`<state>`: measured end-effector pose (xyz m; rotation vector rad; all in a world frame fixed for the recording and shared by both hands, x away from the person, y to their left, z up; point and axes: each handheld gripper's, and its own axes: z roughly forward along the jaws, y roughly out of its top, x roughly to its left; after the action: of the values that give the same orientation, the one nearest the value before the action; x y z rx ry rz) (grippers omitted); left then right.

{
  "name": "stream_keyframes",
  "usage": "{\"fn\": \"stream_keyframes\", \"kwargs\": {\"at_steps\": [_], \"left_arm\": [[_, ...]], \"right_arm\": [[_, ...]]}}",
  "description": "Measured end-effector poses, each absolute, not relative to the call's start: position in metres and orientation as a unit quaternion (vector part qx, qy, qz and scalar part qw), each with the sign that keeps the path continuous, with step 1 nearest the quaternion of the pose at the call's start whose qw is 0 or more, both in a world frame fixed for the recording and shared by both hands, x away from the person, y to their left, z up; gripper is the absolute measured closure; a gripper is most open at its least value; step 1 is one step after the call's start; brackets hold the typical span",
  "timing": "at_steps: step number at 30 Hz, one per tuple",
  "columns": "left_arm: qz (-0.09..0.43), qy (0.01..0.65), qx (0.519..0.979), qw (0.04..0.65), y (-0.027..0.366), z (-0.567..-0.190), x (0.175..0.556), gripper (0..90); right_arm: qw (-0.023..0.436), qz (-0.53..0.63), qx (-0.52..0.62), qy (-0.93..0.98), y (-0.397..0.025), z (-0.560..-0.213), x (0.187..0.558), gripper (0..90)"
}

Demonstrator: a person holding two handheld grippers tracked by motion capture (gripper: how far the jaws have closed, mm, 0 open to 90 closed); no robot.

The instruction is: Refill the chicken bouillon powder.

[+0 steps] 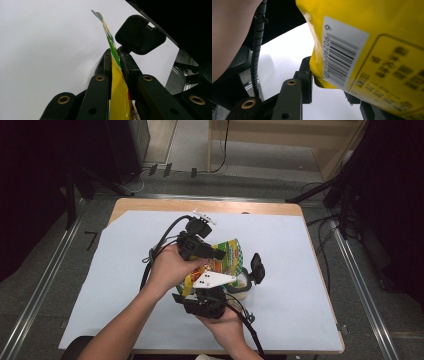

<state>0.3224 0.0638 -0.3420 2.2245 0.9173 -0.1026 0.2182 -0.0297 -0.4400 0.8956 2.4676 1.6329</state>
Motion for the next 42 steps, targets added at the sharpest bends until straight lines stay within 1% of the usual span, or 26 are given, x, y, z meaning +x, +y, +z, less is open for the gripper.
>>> {"fn": "stream_keyframes", "kwargs": {"at_steps": [8,10,11,12,14,16,19,22,23,25,28,32,37,42], "left_arm": [[-0.017,0.354,0.863,0.36,0.061,-0.34,0.317,85.3],[-0.014,0.352,0.862,0.363,0.06,-0.337,0.315,85.2],[-0.009,0.353,0.863,0.361,0.059,-0.337,0.315,85.2],[-0.01,0.353,0.864,0.358,0.058,-0.338,0.315,85.1],[-0.026,0.359,0.861,0.359,0.058,-0.343,0.32,85.0],[-0.045,0.364,0.857,0.362,0.06,-0.347,0.324,84.9],[-0.054,0.366,0.854,0.365,0.061,-0.347,0.326,84.6],[-0.06,0.366,0.851,0.372,0.061,-0.345,0.326,81.7],[-0.061,0.366,0.85,0.374,0.062,-0.345,0.326,78.5],[-0.061,0.366,0.846,0.383,0.064,-0.343,0.325,73.3],[-0.056,0.367,0.849,0.376,0.066,-0.341,0.325,74.2],[-0.052,0.369,0.851,0.37,0.067,-0.341,0.325,79.2],[-0.05,0.371,0.851,0.369,0.069,-0.341,0.325,79.3],[-0.051,0.371,0.851,0.369,0.07,-0.34,0.325,79.6]], "right_arm": [[0.014,0.528,0.299,0.795,-0.031,-0.441,0.219,66.7],[0.018,0.531,0.298,0.793,-0.031,-0.439,0.217,66.1],[0.022,0.533,0.297,0.792,-0.031,-0.439,0.217,64.9],[0.017,0.535,0.301,0.789,-0.031,-0.44,0.217,63.2],[0.012,0.533,0.306,0.789,-0.031,-0.442,0.217,63.4],[0.022,0.529,0.304,0.792,-0.032,-0.444,0.218,66.1],[0.026,0.525,0.303,0.795,-0.033,-0.443,0.218,66.5],[0.023,0.53,0.303,0.792,-0.035,-0.443,0.219,66.8],[0.016,0.533,0.307,0.788,-0.035,-0.443,0.22,66.8],[0.017,0.536,0.309,0.786,-0.037,-0.443,0.221,66.8],[0.011,0.54,0.309,0.783,-0.039,-0.441,0.221,66.5],[0.02,0.535,0.304,0.788,-0.035,-0.44,0.22,65.8],[0.039,0.529,0.295,0.795,-0.033,-0.439,0.218,64.0],[0.041,0.529,0.292,0.796,-0.032,-0.438,0.217,64.7]]}}
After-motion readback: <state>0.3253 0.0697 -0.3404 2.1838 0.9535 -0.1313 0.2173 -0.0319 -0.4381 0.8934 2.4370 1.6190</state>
